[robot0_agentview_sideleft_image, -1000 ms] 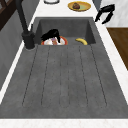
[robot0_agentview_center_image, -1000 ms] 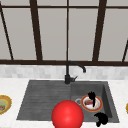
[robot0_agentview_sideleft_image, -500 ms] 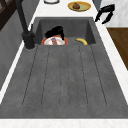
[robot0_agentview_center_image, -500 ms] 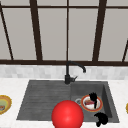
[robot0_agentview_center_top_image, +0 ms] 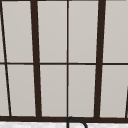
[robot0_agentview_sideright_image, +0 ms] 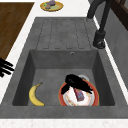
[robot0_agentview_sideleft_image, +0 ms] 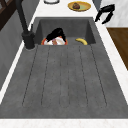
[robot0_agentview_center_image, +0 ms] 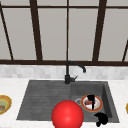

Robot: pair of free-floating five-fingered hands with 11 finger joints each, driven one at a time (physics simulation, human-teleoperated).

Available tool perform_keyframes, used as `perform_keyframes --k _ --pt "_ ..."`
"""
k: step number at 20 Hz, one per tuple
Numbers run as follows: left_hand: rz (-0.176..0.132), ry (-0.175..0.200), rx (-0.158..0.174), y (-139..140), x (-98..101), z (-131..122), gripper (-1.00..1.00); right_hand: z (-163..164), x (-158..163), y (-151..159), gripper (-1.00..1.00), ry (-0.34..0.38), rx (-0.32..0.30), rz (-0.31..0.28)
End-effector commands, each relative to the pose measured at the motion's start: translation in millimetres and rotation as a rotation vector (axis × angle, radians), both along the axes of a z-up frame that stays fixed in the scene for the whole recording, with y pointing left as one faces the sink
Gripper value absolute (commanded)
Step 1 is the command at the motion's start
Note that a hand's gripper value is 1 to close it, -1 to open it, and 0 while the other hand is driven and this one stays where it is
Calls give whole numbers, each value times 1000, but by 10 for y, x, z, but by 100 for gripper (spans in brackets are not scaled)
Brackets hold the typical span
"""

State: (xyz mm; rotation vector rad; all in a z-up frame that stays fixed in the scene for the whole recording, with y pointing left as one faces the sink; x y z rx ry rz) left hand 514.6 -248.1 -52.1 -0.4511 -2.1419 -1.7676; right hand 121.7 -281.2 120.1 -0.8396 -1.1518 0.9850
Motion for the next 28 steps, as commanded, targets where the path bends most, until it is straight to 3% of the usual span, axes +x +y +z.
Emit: perform_keyframes --k 1,2,3,6,8,11,12,13,14,15,16,19,22,28 --pt "2 121 -16 156 108 -62 -100 0 0 0 0 0 0 0" --pt "-4 137 -19 193 143 -84 100 0 0 0 0 0 0 0" --pt "-27 140 -10 240 175 -104 100 0 0 0 0 0 0 0" --pt "-24 152 -9 287 186 -210 100 0 0 0 0 0 0 0" --pt "-28 113 0 268 175 -252 100 0 0 0 0 0 0 0" --pt "-44 65 -19 279 169 -235 100 0 0 0 0 0 0 0" --pt "-41 52 -30 261 186 -271 -100 0 0 0 0 0 0 0" --pt "-5 -17 -72 230 263 -184 -100 0 0 0 0 0 0 0" --pt "7 -39 -87 220 310 -129 -100 0 0 0 0 0 0 0" --pt "2 52 -107 227 287 -46 -100 0 0 0 0 0 0 0" --pt "-4 70 -110 205 284 -88 -100 0 0 0 0 0 0 0" --pt "-5 87 -112 183 360 -311 -100 0 0 0 0 0 0 0" --pt "2 77 -112 152 452 -527 -100 0 0 0 0 0 0 0" --pt "-8 182 -132 198 462 -420 -100 0 0 0 0 0 0 0"
